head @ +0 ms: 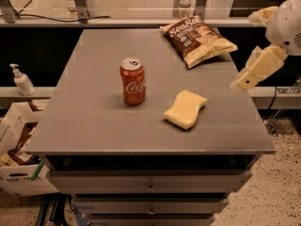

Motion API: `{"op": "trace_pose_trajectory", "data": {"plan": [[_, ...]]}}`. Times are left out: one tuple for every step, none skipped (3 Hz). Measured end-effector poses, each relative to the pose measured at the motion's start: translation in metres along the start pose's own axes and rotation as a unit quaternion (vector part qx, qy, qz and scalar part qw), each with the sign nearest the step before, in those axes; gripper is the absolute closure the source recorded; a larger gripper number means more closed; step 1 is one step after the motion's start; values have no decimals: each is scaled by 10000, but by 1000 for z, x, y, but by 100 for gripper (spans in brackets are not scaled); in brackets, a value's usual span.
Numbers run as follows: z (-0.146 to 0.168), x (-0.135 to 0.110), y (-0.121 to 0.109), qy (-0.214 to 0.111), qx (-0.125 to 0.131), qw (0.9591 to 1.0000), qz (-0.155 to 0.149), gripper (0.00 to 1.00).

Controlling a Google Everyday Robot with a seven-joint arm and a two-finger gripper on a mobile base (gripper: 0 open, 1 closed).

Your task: Pick brown chip bag

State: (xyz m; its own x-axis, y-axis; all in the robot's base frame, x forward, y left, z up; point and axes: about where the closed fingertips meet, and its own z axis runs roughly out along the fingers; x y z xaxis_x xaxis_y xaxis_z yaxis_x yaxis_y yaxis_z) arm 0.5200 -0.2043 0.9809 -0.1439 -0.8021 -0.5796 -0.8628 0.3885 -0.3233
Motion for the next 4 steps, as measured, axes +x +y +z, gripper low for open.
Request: {"op": "trace_pose_trajectory", "data": {"plan": [[14,11,-23,-426,139,9985,303,0],[40,29,-63,-786,298,9942,664,0],[42,29,-64,-792,295,9942,670,0],[54,28,-71,-910,432,9917,804,0]]}}
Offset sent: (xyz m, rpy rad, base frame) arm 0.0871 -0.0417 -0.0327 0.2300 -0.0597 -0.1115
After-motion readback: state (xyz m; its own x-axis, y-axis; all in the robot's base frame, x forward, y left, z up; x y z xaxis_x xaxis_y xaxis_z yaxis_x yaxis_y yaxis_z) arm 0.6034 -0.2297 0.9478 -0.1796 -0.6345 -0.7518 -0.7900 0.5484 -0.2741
